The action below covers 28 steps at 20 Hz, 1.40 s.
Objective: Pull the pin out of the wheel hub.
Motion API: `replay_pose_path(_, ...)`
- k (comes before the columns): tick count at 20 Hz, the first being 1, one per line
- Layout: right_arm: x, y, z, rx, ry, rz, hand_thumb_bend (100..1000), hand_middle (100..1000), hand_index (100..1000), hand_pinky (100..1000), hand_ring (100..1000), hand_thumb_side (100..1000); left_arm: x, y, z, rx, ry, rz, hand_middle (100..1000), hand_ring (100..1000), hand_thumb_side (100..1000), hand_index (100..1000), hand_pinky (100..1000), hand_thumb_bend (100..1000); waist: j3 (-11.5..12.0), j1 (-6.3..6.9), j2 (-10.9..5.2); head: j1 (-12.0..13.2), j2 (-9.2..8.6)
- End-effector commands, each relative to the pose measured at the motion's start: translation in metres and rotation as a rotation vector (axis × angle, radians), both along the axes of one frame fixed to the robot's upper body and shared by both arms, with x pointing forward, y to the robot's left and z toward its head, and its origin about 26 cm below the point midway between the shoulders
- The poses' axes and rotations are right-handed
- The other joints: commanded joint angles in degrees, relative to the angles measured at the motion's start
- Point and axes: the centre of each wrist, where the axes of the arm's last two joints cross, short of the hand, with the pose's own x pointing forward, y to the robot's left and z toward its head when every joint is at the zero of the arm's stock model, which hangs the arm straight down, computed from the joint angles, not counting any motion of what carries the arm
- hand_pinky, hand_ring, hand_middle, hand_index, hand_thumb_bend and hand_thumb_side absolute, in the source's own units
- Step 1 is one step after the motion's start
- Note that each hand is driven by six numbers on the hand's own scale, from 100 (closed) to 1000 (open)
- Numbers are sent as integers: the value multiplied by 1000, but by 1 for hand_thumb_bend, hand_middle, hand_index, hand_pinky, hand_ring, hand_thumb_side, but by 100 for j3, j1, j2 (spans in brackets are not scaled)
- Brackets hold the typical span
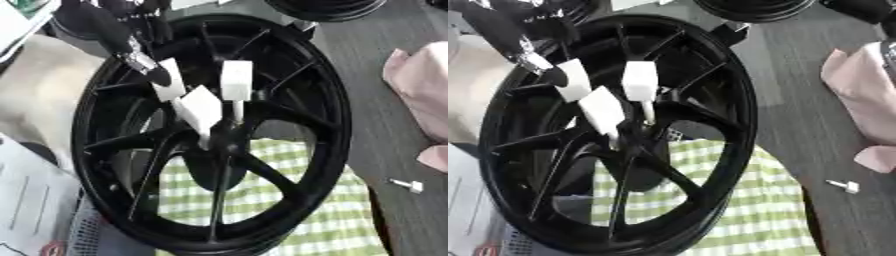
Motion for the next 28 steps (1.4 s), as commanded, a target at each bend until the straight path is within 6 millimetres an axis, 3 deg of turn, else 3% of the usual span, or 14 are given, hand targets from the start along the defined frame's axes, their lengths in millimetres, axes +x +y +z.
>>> replay_pose_path(1,-3,-4,9,-8,-24,-17,321,652,755,846,709,397,-9,4,18,23,-5,44,742,834,486,833,848,749,12,-22,-94,-35,-116)
replay_pose_path(9,-2,-6,5,-1,-11,-23,321,651,754,846,708,400,-7,1,10,92,-60,73,713,812,478,804,845,667,12,-11,-64,-16,-151)
replay_pose_path(21,0,-6,2,9,-3,-24,318,650,754,847,708,402,-1,-13,2,120,-73,68,659,778,459,750,821,656,-27,3,-47,41,-190)
replay_pose_path(28,0,-9,-1,7,4,-37,318,650,753,847,708,403,-1,-12,-3,169,-97,63,599,729,469,662,810,584,-12,24,-45,41,-183)
